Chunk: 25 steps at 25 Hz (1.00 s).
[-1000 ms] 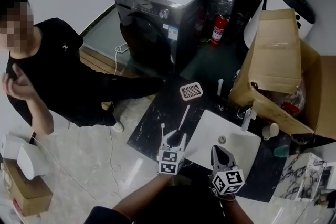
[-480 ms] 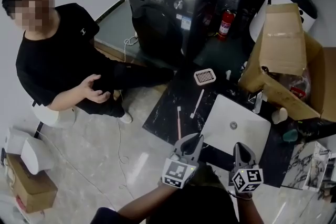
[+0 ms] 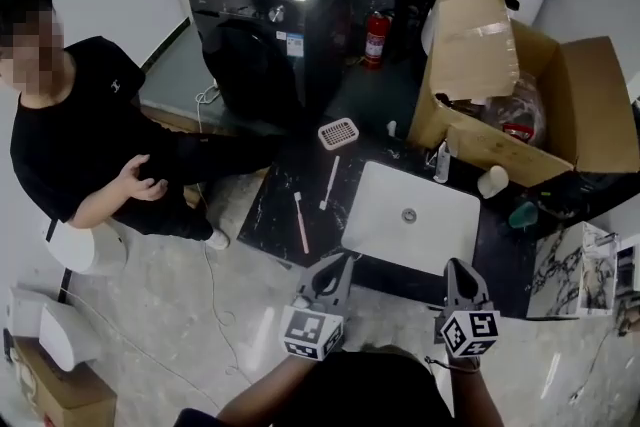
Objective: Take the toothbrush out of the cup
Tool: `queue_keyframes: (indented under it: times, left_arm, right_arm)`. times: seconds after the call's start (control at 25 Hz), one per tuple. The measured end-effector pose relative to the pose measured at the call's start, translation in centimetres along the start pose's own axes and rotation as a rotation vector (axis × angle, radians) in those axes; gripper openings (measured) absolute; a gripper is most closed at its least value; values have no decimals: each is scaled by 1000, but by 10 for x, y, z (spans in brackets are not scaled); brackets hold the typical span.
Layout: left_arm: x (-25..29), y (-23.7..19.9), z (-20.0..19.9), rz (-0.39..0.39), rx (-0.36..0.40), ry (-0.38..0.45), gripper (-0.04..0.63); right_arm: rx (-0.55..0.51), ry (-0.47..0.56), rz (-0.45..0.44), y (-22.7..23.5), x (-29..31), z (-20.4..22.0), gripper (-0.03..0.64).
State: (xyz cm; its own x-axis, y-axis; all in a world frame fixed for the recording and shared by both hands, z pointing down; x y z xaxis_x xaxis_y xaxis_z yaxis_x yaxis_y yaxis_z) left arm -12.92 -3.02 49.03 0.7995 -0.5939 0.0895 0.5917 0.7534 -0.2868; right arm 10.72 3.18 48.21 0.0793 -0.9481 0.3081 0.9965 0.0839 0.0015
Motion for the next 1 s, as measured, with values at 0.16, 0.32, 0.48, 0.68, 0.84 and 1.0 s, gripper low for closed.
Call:
queue_keyframes:
  times: [0.16,0.32,0.48,0.68,0.84,1.0]
  left_arm:
    - [5,28,-2,10,25,38,25]
    - [9,71,-1,4,53,21,25]
    - [4,125,-1,-9,72,16,25]
    - [3,178,5,-16,92,27,25]
    - [-6,205,12,-4,106,25,25]
    - [-13,217,14,19,118,14,25]
  right_arm:
    - [13,84,54,42,-35,-7,12]
    - [40,120,71,77,-81,-14,12]
    - [39,151,65,100,-131,-14,12]
    - [29,162,69,130,-173,0,12]
    - [32,171,96,141,-203,6,12]
    - [24,186,126,143,-228,4,12]
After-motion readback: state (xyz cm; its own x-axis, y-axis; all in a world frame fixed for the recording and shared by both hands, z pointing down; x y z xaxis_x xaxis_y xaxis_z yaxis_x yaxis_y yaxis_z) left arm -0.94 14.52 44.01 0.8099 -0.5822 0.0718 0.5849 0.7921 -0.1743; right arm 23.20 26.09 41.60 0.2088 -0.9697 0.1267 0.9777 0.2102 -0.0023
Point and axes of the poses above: the fingertips, and each gripper's own axes: x forward along the fingers, y to its right, z out of its underside, the point moved 4 cm from there along -x, backward along the fingers, and after that the axes turned 8 degrees about z, right-handed, at the moved point
